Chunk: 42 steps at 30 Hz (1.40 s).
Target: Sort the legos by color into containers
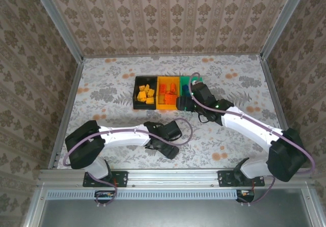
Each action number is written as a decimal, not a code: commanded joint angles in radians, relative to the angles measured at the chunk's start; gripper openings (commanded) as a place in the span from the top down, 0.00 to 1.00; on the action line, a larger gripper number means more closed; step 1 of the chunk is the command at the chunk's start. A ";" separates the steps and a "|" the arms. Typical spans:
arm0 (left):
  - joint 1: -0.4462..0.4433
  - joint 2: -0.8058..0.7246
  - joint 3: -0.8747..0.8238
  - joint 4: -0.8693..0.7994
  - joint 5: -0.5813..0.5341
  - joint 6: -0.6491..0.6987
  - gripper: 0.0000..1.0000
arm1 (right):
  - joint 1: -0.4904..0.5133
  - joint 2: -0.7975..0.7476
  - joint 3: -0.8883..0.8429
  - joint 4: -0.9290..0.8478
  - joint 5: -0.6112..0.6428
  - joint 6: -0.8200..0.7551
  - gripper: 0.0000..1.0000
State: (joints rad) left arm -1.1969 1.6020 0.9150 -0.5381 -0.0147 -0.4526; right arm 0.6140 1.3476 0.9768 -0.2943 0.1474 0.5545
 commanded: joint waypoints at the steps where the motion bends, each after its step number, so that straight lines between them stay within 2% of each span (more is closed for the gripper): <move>1: -0.010 0.034 0.010 -0.054 0.005 -0.004 0.19 | -0.028 -0.057 -0.018 0.005 0.034 0.013 0.13; 5: -0.010 0.054 0.022 -0.063 0.015 0.004 0.31 | -0.052 -0.089 -0.024 0.009 0.032 0.010 0.12; 7: -0.010 0.067 0.028 -0.066 0.019 0.003 0.33 | -0.058 -0.095 -0.021 0.003 0.030 0.005 0.12; 9: -0.010 0.074 0.034 -0.070 0.011 0.005 0.32 | -0.061 -0.096 -0.021 0.004 0.028 0.004 0.12; 13: -0.005 0.060 0.036 -0.039 -0.031 0.016 0.15 | -0.063 -0.099 -0.029 0.008 0.020 0.005 0.12; 15: 0.003 0.072 0.050 -0.004 -0.025 0.039 0.13 | -0.065 -0.100 -0.033 0.011 0.021 0.008 0.11; 18: 0.018 0.135 0.107 0.006 -0.023 0.060 0.14 | -0.073 -0.105 -0.030 0.008 0.017 0.010 0.11; 25: 0.039 0.220 0.181 0.006 -0.021 0.086 0.31 | -0.092 -0.146 -0.038 -0.011 0.015 0.008 0.11; 27: 0.040 0.220 0.177 0.009 -0.017 0.085 0.31 | -0.095 -0.155 -0.041 -0.012 0.011 0.004 0.11; 30: 0.042 0.222 0.183 0.019 -0.004 0.086 0.22 | -0.096 -0.162 -0.047 -0.008 0.009 0.007 0.11; 34: 0.041 0.228 0.204 0.036 -0.004 0.100 0.20 | -0.101 -0.160 -0.044 -0.006 0.009 0.007 0.11; 42: 0.044 0.201 0.247 0.049 -0.030 0.120 0.24 | -0.125 -0.174 -0.050 -0.008 -0.010 0.012 0.11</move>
State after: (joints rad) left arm -1.1614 1.8046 1.1206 -0.5732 -0.0265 -0.3710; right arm 0.4992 1.2015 0.9401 -0.2947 0.1501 0.5545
